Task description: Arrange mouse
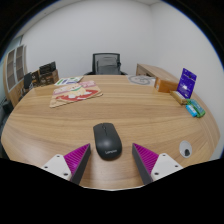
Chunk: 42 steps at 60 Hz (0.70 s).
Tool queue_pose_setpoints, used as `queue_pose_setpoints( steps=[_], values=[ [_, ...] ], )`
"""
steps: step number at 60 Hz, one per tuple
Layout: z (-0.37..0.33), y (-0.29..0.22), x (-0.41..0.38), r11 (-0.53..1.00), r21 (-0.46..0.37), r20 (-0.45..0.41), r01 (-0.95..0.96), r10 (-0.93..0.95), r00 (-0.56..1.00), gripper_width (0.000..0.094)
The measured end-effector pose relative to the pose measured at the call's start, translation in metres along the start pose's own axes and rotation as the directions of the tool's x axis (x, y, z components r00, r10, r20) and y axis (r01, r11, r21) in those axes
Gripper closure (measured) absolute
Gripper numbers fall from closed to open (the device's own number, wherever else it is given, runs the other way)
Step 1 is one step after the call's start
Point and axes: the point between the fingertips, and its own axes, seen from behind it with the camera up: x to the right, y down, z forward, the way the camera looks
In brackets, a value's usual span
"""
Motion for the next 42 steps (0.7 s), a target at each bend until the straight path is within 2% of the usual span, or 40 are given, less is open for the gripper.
queue_pose_setpoints(
  steps=[32,42],
  values=[
    [0.052,-0.035,0.008,1.0,-0.012,0.002,-0.026,0.026,1.0,0.0067],
    [0.052,-0.035,0.003,0.999,-0.02,0.0,-0.025,0.025,1.0,0.0172]
  ],
)
